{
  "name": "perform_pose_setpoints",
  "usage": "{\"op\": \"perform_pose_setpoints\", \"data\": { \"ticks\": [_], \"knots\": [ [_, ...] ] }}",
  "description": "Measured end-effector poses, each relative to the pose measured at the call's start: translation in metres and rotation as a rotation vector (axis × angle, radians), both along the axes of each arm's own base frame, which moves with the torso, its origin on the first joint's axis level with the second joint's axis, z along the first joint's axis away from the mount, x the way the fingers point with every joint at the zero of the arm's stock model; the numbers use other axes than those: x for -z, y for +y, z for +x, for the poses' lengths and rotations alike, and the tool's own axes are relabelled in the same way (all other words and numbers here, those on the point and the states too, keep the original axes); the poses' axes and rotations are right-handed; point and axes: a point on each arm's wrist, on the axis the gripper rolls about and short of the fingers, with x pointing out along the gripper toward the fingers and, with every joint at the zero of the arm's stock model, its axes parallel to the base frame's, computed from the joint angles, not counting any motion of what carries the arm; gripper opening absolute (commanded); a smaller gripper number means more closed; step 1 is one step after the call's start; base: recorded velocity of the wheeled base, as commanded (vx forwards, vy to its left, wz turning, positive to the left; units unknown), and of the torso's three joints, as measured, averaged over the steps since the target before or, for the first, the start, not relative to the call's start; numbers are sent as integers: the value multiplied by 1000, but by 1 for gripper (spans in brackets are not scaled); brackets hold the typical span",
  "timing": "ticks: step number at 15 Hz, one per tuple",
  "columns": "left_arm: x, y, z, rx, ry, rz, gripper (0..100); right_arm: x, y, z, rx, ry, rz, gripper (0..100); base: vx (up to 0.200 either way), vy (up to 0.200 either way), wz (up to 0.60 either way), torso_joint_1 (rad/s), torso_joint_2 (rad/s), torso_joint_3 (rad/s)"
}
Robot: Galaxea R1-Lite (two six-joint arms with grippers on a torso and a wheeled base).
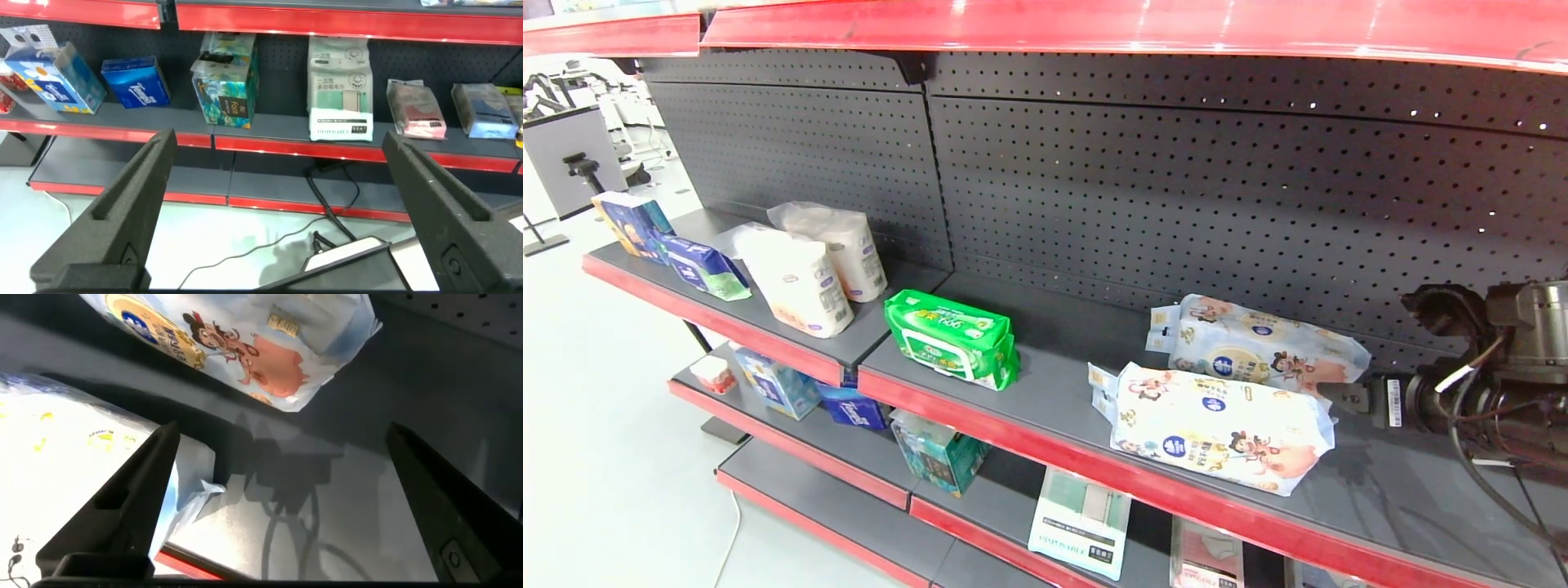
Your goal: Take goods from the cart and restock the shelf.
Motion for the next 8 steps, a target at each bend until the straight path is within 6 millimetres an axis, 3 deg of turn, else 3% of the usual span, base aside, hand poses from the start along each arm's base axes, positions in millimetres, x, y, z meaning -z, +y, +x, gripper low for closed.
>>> {"op": "perform_pose_setpoints", "data": {
  "ticks": [4,8],
  "knots": [
    [0,0,0,-1,-1,0,100,-6,0,-4,-6,-25,-4,100,0,0,0,0,0,0],
    [0,0,0,0,-1,0,100,-22,0,-32,-30,-112,-29,100,0,0,0,0,0,0]
  ]
}}
